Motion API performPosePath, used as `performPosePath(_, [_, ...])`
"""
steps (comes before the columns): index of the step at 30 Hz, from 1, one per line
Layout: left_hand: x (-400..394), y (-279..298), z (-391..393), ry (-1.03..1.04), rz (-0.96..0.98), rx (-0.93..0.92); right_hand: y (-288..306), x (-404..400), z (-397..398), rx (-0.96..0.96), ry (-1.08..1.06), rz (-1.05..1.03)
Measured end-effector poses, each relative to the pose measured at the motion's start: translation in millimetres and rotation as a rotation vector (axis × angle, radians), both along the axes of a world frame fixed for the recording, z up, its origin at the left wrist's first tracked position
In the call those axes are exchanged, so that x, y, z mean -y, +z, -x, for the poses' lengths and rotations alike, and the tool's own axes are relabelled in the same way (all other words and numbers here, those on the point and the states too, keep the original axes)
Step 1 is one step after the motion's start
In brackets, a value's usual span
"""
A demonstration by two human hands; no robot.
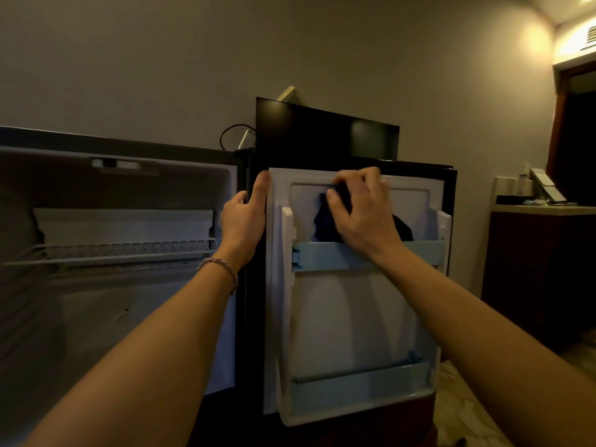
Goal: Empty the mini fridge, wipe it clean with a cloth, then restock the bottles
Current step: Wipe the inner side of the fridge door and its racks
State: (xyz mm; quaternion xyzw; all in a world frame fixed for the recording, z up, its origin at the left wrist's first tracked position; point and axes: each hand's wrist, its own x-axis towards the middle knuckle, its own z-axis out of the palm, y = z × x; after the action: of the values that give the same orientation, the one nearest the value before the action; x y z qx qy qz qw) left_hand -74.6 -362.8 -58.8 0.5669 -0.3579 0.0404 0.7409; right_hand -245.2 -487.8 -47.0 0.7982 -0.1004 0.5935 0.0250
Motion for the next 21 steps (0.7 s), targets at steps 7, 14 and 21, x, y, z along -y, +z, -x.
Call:
performPosePath(7, [-2.3, 0.3, 3.2, -0.027, -0.003, 0.026, 1.8, 0.5, 40.3, -0.090, -0.038, -0.064])
performPosePath(14, [-0.3, -0.4, -1.0, -0.045, -0.006, 0.026, -5.9, -33.3, 21.0, -0.439, -0.002, 0.235])
performPosePath(21, [-1.0, -0.1, -4.1, -0.088, 0.018, -0.011, -11.6, -38.0, 18.3, -0.440, -0.044, 0.340])
